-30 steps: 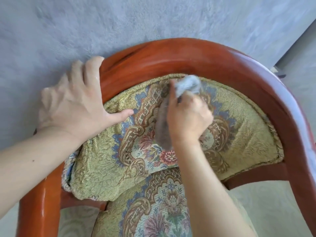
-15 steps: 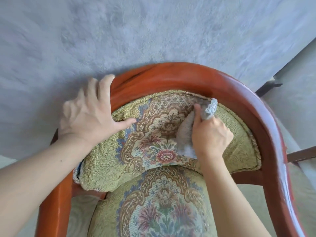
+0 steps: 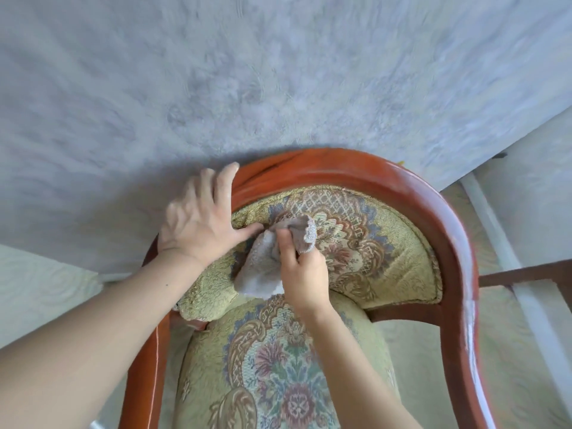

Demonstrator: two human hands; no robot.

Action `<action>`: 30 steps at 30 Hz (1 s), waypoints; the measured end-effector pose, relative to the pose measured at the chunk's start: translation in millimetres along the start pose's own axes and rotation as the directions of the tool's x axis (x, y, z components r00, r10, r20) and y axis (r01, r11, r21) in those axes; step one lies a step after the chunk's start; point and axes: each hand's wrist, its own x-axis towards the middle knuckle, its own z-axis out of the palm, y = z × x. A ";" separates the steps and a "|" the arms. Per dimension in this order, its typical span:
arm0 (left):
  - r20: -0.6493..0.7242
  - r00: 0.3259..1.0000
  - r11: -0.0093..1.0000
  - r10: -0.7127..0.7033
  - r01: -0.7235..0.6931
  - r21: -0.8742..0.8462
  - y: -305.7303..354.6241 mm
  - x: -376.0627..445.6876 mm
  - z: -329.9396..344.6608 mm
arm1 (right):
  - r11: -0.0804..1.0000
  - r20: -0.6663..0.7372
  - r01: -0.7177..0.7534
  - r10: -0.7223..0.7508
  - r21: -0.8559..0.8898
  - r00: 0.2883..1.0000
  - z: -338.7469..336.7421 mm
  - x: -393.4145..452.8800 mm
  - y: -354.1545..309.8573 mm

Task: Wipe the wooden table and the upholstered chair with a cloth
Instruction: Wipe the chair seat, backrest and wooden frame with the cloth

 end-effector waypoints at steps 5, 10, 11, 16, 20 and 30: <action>-0.010 1.000 0.999 0.018 -0.018 -0.034 -0.7 1.3 -2.2 | 0.879 0.145 -0.254 0.212 0.403 0.966 -39.9 -23.3 -8.0; -0.045 0.998 0.996 0.051 -0.054 -0.072 -0.4 -1.3 -8.4 | 0.824 0.155 -0.274 0.226 0.496 0.962 -92.1 -56.3 -9.8; -0.051 0.998 0.994 0.041 -0.046 -0.101 3.8 -1.7 -12.2 | 0.834 0.132 -0.260 0.224 0.486 0.966 -103.6 -63.1 -10.7; -0.118 0.948 0.850 0.295 -0.317 -0.421 86.8 -23.5 -53.5 | 0.803 0.054 -0.230 0.241 0.549 0.969 -163.7 -96.3 -8.0; 0.011 0.866 0.661 0.500 -0.373 -0.651 196.7 -58.7 -96.8 | 0.782 0.016 -0.213 0.251 0.586 0.968 -217.5 -131.5 -3.9; 0.437 0.696 0.424 0.570 0.207 -0.882 410.4 -133.4 -150.3 | 0.621 -0.233 -0.086 0.414 0.779 0.880 -419.6 -273.2 60.4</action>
